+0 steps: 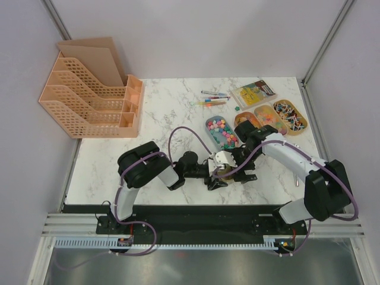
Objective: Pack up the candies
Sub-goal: Screw the bottle lid onto the packing bottle.
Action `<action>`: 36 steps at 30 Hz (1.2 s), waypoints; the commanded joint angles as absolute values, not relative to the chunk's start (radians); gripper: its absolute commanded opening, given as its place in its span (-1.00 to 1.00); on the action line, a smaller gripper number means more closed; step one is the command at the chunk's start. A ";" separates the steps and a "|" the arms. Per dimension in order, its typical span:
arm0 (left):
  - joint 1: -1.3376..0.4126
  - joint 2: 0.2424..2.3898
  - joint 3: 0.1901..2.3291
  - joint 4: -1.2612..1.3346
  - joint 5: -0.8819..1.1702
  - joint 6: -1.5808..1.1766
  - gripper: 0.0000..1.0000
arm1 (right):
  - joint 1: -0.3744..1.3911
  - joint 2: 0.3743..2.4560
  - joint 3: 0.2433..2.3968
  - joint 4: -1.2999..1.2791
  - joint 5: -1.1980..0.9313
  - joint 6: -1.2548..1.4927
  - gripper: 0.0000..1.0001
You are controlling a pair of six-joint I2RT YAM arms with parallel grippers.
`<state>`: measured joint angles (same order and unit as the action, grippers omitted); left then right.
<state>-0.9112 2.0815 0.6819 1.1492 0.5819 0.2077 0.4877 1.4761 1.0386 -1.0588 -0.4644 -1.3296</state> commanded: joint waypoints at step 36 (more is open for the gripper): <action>-0.888 2.163 0.681 0.900 0.482 0.245 -0.95 | 0.437 1.585 1.232 -1.118 -0.568 -1.270 0.96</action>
